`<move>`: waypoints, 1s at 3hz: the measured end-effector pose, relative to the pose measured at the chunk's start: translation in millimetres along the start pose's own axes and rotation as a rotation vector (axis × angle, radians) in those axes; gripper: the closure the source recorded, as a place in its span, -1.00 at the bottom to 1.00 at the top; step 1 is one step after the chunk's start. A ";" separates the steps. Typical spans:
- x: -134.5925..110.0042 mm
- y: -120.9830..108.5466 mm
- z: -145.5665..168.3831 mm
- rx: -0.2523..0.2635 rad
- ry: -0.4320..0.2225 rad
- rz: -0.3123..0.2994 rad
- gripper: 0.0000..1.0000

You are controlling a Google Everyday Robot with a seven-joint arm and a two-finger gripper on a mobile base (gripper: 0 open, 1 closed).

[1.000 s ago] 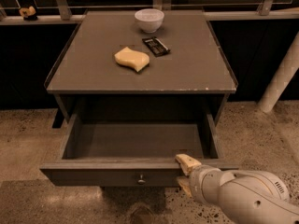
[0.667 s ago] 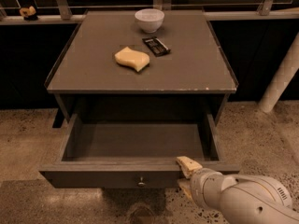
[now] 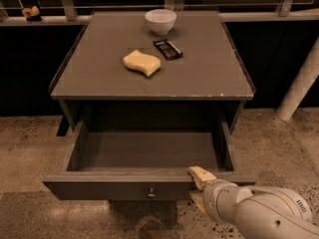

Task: Open top drawer

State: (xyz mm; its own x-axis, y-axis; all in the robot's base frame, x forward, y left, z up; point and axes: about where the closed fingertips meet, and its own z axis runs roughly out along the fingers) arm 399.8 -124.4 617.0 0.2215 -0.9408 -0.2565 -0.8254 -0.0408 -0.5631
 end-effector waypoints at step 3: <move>0.0 0.0 0.0 0.000 0.000 0.000 -0.77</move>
Offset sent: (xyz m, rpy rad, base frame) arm 0.0000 0.0000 0.0000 0.0000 0.0000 0.0000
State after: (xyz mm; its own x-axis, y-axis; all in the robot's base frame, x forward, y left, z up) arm 399.8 -124.4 617.1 0.2215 -0.9408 -0.2564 -0.8253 -0.0409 -0.5632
